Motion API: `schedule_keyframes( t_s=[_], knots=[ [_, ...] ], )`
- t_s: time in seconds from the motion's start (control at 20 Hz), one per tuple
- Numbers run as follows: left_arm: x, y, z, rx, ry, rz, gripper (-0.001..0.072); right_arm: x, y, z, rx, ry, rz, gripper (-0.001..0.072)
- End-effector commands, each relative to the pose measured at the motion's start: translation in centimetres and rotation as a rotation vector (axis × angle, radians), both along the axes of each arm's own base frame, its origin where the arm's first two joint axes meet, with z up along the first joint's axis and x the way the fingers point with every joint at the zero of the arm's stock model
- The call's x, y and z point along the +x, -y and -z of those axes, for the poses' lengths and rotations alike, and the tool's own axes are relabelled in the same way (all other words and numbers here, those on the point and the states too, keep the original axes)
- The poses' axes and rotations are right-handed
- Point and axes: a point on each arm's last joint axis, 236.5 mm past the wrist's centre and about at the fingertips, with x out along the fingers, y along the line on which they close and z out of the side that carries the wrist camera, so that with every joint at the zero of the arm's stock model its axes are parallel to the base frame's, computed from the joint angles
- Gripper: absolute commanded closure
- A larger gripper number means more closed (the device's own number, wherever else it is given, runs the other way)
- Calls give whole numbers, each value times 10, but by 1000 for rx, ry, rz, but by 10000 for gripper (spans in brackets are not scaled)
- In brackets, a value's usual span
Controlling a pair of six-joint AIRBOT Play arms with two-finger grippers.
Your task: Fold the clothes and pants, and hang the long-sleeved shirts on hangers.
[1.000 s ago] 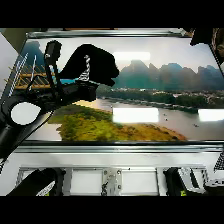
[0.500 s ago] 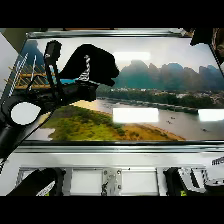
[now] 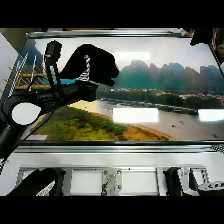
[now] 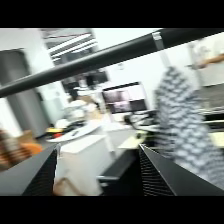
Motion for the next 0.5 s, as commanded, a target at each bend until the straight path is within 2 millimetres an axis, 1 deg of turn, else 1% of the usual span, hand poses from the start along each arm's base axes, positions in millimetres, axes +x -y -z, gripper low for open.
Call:
schedule_keyframes(
  t_s=[0.0,0.05,0.1,0.2,0.25,0.35,0.45],
  knots=[
    [-1,-1,14,15,-25,-1,696,79,-51,12,-60,-121,-336,175],
    [-2,-1,19,19,-34,0,696,109,-76,23,-85,-176,-490,175],
    [-2,-2,21,21,-38,-1,696,133,-103,33,-114,-221,-643,175],
    [-2,-2,20,20,-37,-1,696,171,-164,64,-141,-308,-971,177],
    [-2,-2,20,21,-37,-1,697,185,-193,87,-125,-375,-1116,216],
    [-2,-2,20,20,-37,-1,697,203,-246,138,-63,-537,-1353,220],
    [-2,-2,20,20,-37,-1,696,212,-299,191,-1,-712,-1522,219]
  ],
)
